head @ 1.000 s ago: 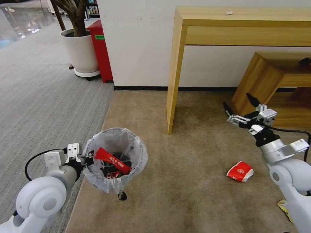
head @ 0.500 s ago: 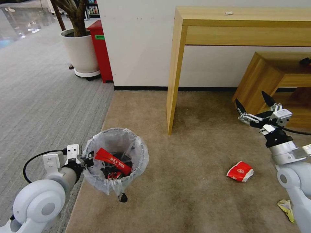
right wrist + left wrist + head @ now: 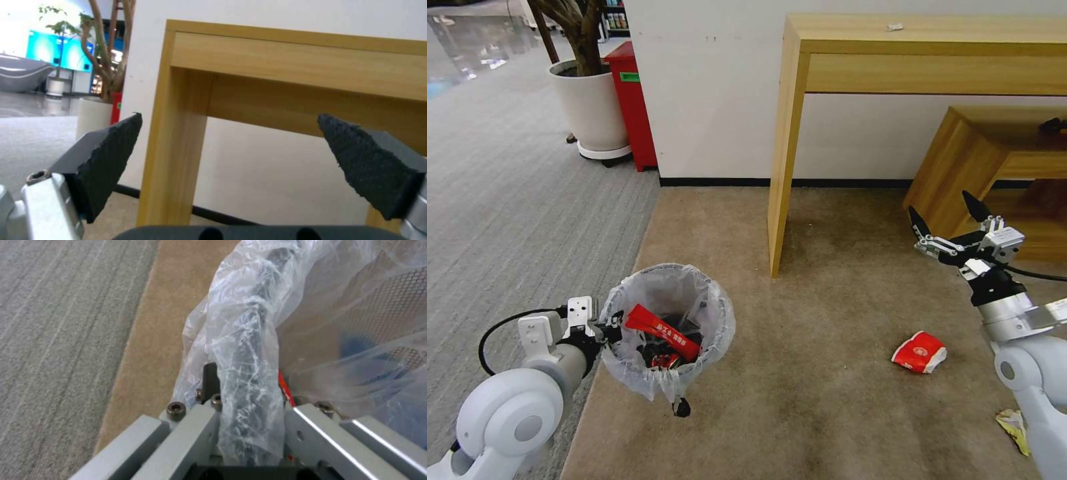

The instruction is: Pick up the trash bin and place the garbage on the floor into it.

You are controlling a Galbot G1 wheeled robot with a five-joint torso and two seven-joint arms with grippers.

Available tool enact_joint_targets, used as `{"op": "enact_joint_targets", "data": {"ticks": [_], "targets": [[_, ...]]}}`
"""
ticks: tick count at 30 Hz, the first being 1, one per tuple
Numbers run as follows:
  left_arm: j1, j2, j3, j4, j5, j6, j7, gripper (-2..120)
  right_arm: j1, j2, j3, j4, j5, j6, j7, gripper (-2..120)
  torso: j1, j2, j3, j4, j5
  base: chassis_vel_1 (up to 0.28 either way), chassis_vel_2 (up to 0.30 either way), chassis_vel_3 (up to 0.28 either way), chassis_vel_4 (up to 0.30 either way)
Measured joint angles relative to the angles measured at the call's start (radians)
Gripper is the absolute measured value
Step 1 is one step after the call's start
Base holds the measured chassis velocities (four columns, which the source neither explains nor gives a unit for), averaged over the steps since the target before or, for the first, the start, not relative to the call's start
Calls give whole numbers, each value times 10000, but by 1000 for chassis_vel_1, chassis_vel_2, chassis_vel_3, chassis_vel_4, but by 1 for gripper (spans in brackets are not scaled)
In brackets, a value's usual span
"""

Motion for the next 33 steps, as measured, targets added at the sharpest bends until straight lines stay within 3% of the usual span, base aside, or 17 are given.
{"op": "enact_joint_targets", "data": {"ticks": [33], "targets": [[42,77,1,-72,-29,-14,43,0,-105,-52,65,-33,27,114,-76,100,0,-1,-2,-1,0,-70,-67,-69,-69]]}}
